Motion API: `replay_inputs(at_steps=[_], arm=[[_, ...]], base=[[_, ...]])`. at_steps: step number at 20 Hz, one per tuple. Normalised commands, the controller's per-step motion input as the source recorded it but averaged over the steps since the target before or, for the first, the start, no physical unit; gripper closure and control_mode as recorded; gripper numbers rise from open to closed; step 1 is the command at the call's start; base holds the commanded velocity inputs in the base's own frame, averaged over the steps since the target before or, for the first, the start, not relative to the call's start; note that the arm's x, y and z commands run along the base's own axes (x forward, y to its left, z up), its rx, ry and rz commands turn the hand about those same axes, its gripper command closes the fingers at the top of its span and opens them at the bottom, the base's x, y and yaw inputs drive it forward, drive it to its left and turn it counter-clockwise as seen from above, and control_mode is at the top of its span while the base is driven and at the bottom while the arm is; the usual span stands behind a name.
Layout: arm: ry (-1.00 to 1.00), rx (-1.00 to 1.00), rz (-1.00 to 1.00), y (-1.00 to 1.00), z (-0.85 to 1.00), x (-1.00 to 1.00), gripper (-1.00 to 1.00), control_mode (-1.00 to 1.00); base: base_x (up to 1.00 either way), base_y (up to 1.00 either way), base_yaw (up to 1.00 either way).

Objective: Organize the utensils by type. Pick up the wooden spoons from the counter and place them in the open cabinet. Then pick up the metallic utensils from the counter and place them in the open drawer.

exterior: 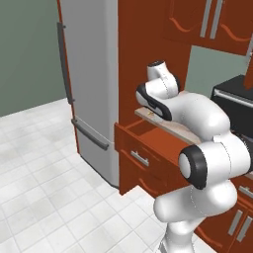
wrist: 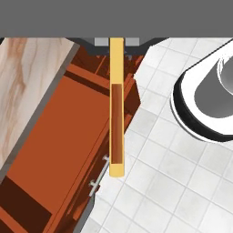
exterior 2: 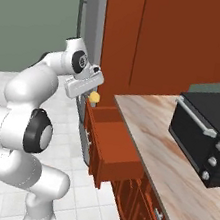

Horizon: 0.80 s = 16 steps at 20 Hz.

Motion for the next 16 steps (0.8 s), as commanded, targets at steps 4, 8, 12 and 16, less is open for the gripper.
replay_inputs(at_steps=[4, 8, 12, 16], arm=[[0.00, 0.00, 0.00, 0.00, 0.00, 0.00, 1.00, 1.00], [0.00, 0.00, 0.00, 0.00, 0.00, 0.00, 1.00, 1.00], [0.00, 0.00, 0.00, 0.00, 0.00, 0.00, 1.00, 1.00], [0.00, 0.00, 0.00, 0.00, 0.00, 0.00, 1.00, 1.00]], base=[[-0.07, -0.15, 0.00], [0.00, -0.12, 0.00], [-0.05, -0.28, 0.00], [-0.33, -0.28, 0.00]])
